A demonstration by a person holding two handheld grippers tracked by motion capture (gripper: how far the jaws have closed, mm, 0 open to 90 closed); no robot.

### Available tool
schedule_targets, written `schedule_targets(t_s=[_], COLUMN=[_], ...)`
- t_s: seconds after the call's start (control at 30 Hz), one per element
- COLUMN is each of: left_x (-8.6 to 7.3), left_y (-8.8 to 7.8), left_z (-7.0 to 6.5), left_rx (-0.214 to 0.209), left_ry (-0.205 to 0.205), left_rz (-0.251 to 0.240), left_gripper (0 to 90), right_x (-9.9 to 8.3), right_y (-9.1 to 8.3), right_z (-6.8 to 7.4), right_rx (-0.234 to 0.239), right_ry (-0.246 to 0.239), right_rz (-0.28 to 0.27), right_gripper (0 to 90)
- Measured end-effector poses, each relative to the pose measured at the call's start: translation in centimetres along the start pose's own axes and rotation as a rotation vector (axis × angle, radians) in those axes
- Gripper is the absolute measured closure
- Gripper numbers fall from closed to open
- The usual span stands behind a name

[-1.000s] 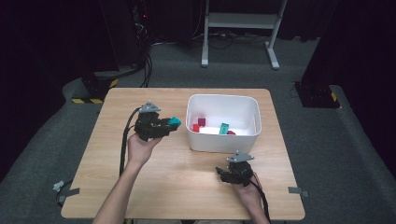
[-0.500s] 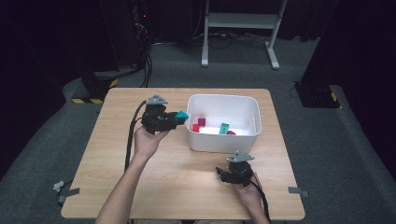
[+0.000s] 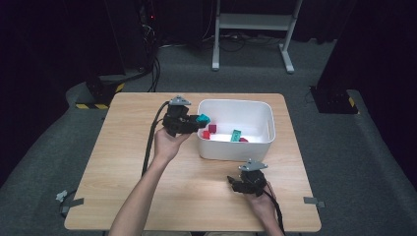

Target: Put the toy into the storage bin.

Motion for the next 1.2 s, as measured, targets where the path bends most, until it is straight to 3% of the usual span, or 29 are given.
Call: schedule_targets(t_s=[0.37,0.47,0.53,0.8,1.2], left_x=[0.3,0.2,0.2,0.0,-1.5], left_y=[2.8,3.3,3.4,2.6,-0.2], left_z=[-1.0,-1.0,-1.1,-1.1,-0.2], left_rx=[-0.004,-0.025,-0.01,0.014,0.054], left_ry=[0.016,-0.011,0.001,0.017,0.013], left_rz=[0.032,0.034,0.033,0.022,-0.023], left_gripper=[57.7,50.9,47.6,43.8,43.0], right_x=[0.0,0.0,0.0,0.0,0.0], right_y=[0.0,0.0,0.0,0.0,0.0], right_z=[0.0,0.0,0.0,0.0,0.0], right_rx=[0.0,0.001,0.001,0.001,0.0], right_ry=[0.001,0.0,0.007,0.0,-0.002], right_rz=[0.0,0.0,0.002,0.001,0.0], right_gripper=[33.0,33.0,33.0,32.8,32.8])
Point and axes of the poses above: each handheld gripper's, and its own axes: y roughly forward along the jaws, x roughly out of its top, z roughly to its left, the point moved 5 cm from there along y, roughly forward along the jaws, and after that the axes turned 1 degree about x, right-handed, at the moved point
